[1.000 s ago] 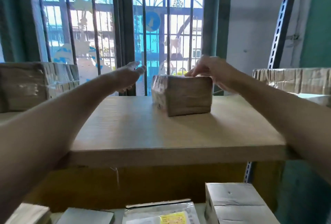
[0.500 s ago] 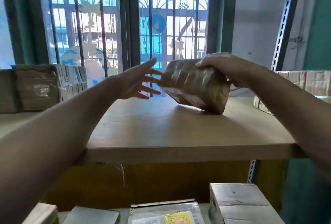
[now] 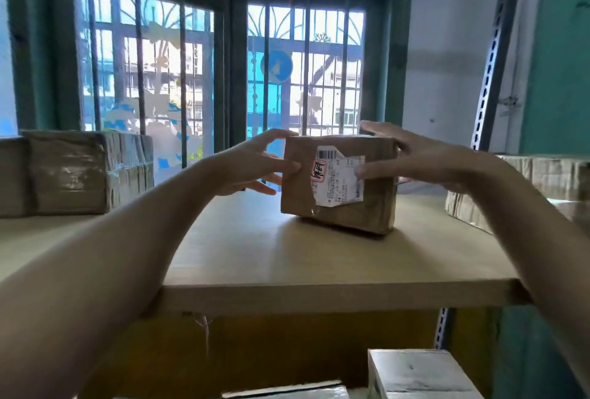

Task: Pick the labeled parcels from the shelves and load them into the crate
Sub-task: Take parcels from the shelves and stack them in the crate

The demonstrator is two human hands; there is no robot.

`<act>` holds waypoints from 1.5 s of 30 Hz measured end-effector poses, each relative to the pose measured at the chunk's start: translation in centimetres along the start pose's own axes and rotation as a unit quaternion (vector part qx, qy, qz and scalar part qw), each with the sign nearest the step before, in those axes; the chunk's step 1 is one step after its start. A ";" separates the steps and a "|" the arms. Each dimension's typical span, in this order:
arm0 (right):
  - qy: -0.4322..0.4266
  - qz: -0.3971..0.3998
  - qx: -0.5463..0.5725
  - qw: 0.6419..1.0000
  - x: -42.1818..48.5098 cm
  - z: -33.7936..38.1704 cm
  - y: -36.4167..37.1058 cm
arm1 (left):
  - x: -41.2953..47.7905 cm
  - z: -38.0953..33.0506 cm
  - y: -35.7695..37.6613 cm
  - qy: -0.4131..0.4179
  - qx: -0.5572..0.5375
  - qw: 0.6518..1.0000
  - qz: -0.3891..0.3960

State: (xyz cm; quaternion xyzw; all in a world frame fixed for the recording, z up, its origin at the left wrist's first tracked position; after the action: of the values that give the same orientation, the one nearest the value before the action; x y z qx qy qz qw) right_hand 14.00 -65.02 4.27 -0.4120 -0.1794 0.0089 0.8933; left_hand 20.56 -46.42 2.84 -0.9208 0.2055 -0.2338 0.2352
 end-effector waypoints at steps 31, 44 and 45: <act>0.088 -0.576 0.302 0.754 -41.6 -6.0 2.6 | -14.7 -11.6 25.4 0.265 -0.045 0.946 0.179; 0.542 -0.515 0.324 0.580 -68.1 -36.8 33.2 | -32.3 16.4 67.6 0.205 0.189 0.848 0.450; 0.568 -0.503 0.334 0.559 -70.0 -38.9 35.9 | -34.0 19.3 70.2 0.199 0.206 0.831 0.476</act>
State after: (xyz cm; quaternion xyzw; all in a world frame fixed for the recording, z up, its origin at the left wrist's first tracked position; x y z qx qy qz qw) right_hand -34.01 -81.33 -67.35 0.1536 0.2034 -0.6184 0.7434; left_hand -15.50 -79.82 -60.69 -0.5727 0.6080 -0.3080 0.4556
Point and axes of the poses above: each hand's wrist, its own x-axis towards the middle knuckle, its own y-axis out of the palm, z = x × y, the point moved 8 cm from there along x, towards the middle knuckle
